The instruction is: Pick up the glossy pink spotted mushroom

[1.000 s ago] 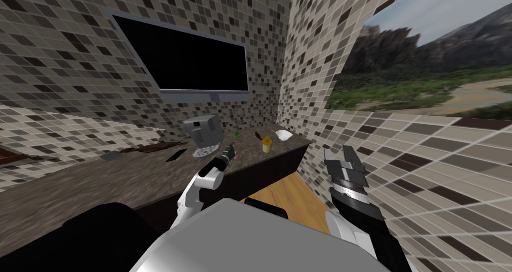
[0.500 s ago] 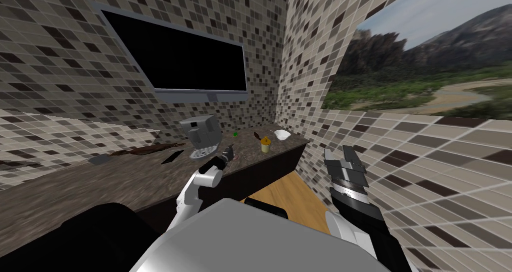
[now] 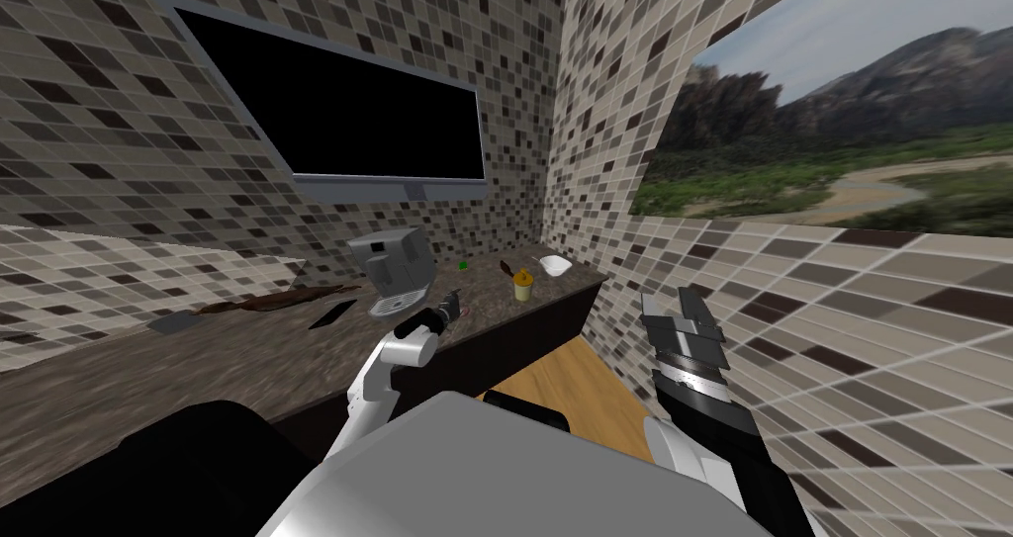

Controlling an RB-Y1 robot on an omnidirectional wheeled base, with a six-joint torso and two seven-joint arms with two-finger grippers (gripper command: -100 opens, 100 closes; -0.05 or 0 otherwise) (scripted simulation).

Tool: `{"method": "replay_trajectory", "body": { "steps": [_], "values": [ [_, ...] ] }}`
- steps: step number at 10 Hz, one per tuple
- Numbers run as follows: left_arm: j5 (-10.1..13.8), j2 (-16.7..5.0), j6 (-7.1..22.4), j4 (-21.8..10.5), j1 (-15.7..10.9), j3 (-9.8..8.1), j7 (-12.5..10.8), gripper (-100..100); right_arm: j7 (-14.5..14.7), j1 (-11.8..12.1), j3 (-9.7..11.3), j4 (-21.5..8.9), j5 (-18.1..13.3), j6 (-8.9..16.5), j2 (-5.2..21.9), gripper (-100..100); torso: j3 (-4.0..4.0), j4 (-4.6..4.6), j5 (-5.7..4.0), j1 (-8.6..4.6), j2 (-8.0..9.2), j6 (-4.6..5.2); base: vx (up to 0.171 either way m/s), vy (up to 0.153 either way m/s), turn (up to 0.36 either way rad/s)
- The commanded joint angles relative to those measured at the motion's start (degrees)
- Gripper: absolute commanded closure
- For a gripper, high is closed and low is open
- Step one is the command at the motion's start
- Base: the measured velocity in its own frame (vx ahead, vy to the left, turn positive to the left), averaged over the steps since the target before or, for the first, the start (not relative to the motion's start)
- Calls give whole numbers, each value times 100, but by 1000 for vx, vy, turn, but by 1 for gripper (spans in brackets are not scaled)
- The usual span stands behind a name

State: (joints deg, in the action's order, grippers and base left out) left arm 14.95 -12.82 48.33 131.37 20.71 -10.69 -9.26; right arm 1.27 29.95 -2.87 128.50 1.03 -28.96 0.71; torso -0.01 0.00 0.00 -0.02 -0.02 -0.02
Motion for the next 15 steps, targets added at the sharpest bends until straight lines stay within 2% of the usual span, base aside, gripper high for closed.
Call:
{"method": "replay_trajectory", "body": {
  "steps": [1, 4, 5, 6, 7, 8, 9, 10, 11, 12, 15],
  "values": [
    [-12, 9, 183, -10, -6, -3, -2, -100, 0, 0, 0, 0, 0, 0, 0, 0, 0, 0, 0, 0, 0, 0, 0, 0, 0],
    [-10, -39, 722, -68, -115, -185, -31, -100, 0, 0, 0, 0, 0, 0, 0, 0, 0, 0, 0, -1, -1, 0, 4, -8, -68],
    [-10, -39, 891, -68, -115, -185, -31, -100, 0, 0, 0, 0, 0, 0, 0, 0, -1, 0, 0, -2, -2, 1, 6, -8, -53],
    [-15, -64, 1070, -101, -169, -278, -41, -100, 0, 0, 0, 0, 0, 0, 0, 0, -1, -1, 0, -2, -2, 0, 8, -15, -102],
    [-15, -64, 1226, -101, -169, -278, -41, -100, 0, 0, 0, 0, 0, 0, 0, 0, -2, -1, -1, -4, -3, 1, 8, -10, -39],
    [-24, -90, 1384, -138, -222, -372, -47, -100, 0, 0, 0, 0, 0, 0, 0, 0, -1, -1, 0, -3, -2, -1, 9, -14, -78],
    [-24, -90, 1543, -138, -222, -372, -47, -100, 0, 0, 0, 0, 0, 0, 0, 0, -2, -1, -1, -3, -3, 1, 9, -8, -41],
    [-36, -115, 1741, -177, -275, -466, -51, -100, 0, 0, 0, 0, 0, 0, 0, 0, -2, -1, 0, -2, -3, -1, 13, -17, -83],
    [-36, -115, 1843, -177, -275, -466, -51, -100, 0, 0, 0, 0, 0, 0, 0, 0, -3, -1, -1, -4, -5, 1, 14, -13, -41],
    [-52, -139, 2053, -219, -326, -560, -51, -100, 0, 0, 0, 0, 0, 0, 0, 0, -2, -1, -1, -4, -4, -1, 18, -16, -90],
    [-71, -163, 2388, -263, -375, -653, -49, -100, 0, 0, 0, 0, 0, 0, 0, 0, -4, -1, -1, -5, -7, 0, 18, -14, -50]
  ]
}}
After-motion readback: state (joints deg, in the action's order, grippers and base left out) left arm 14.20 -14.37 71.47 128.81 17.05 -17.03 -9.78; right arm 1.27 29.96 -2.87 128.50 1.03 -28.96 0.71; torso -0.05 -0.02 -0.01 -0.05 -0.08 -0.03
